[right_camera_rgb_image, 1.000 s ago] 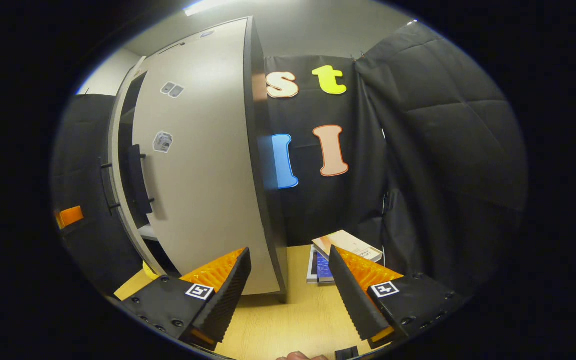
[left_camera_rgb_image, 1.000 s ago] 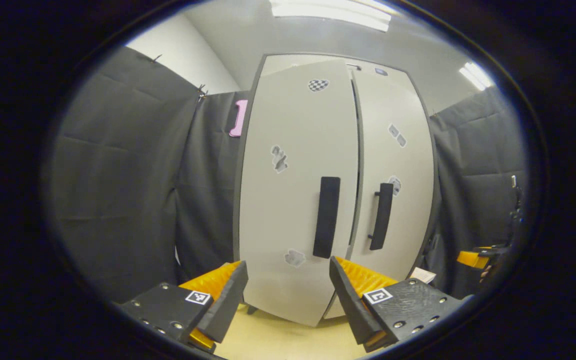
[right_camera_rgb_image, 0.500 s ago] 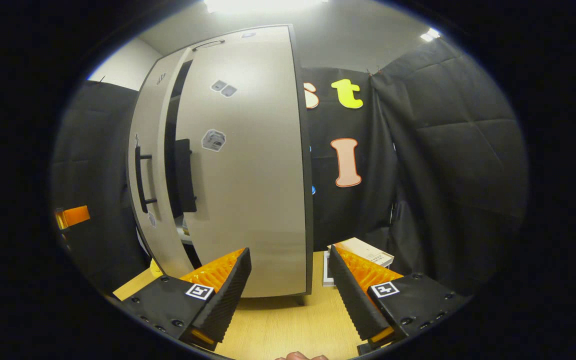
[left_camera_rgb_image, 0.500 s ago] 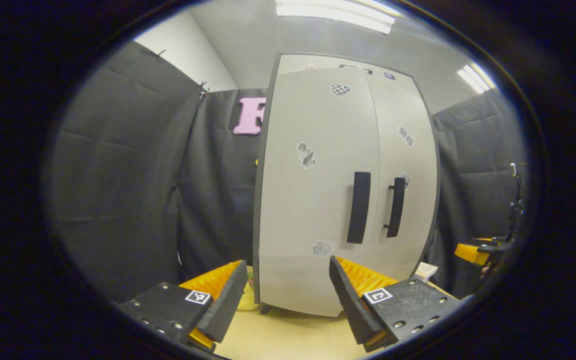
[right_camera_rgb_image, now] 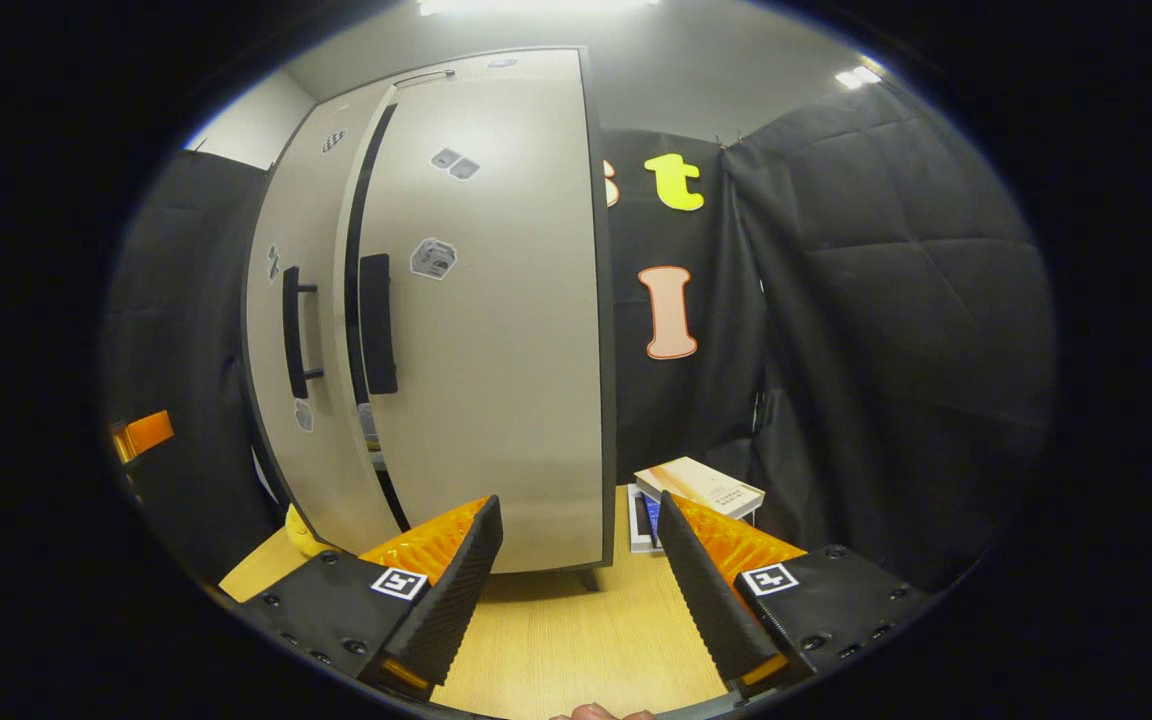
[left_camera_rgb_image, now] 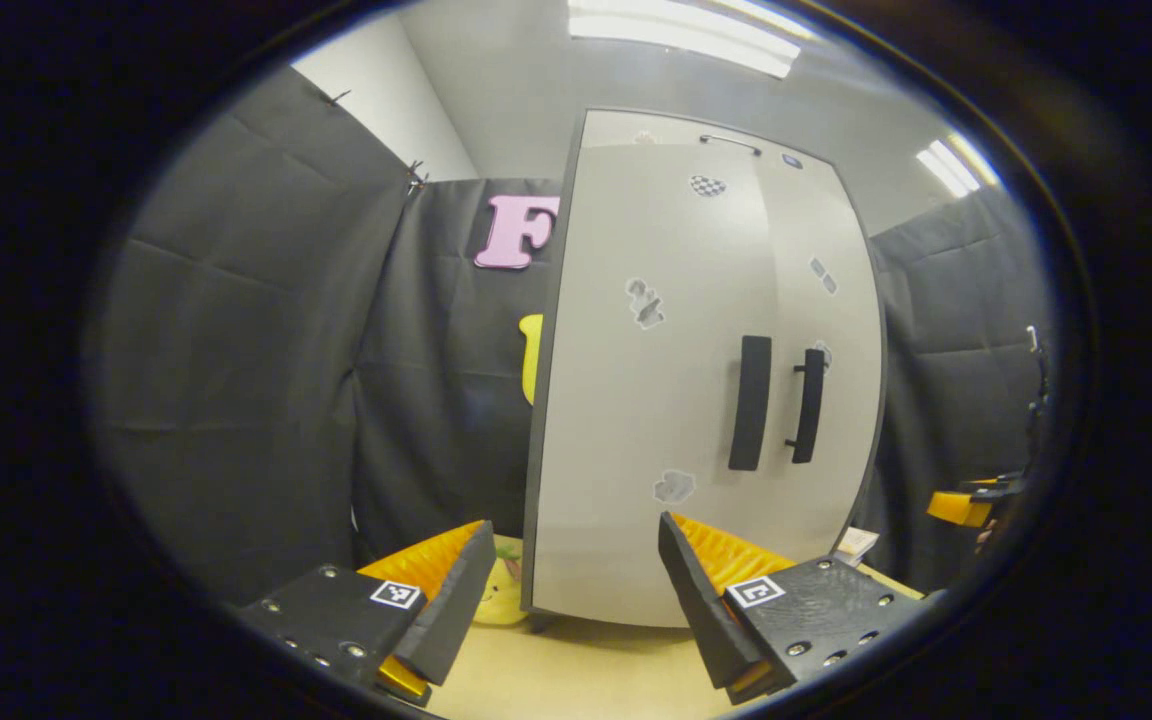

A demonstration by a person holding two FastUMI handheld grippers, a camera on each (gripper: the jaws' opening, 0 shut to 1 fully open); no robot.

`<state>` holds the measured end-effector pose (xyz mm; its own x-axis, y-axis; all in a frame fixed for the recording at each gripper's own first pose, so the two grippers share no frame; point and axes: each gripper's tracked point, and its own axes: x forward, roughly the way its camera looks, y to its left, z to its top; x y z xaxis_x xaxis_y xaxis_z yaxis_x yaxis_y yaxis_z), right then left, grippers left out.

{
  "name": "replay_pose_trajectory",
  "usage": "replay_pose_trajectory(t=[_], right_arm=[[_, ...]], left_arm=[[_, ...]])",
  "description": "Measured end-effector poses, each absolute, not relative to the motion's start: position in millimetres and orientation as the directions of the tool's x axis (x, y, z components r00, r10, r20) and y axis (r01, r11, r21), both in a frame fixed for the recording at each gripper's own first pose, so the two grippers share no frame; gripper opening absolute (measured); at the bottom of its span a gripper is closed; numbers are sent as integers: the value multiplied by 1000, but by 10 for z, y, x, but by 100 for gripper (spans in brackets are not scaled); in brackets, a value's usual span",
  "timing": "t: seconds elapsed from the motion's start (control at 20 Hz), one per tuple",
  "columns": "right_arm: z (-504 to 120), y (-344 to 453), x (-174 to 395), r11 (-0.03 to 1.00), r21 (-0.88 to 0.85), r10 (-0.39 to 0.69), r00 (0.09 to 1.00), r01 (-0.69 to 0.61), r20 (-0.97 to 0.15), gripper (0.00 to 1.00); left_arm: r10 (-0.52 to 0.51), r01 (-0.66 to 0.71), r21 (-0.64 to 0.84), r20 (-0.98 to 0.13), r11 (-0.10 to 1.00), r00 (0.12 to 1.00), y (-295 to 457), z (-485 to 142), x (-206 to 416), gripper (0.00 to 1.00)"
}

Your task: Grab one shoe with the right hand and put it into the shoe cabinet, grab the other shoe with the left hand and put it into the shoe cabinet; then close the right door with the right hand and the left door with the left hand.

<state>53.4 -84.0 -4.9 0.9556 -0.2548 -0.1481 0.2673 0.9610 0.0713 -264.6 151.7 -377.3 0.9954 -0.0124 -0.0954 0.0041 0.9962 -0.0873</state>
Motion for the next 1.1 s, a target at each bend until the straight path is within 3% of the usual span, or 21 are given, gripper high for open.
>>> replay_pose_trajectory(t=[0.55, 1.1], right_arm=[[223, -1003, 560, 950, 49, -300, 946, 308, -122, 98], [120, -859, 558, 969, 28, -238, 960, 245, -148, 98]], left_arm=[[-57, 50, -85, -91, 995, 994, 1195, -4044, -2427, 94], [-101, 97, -30, -145, 995, 984, 971, -4159, -2605, 93]])
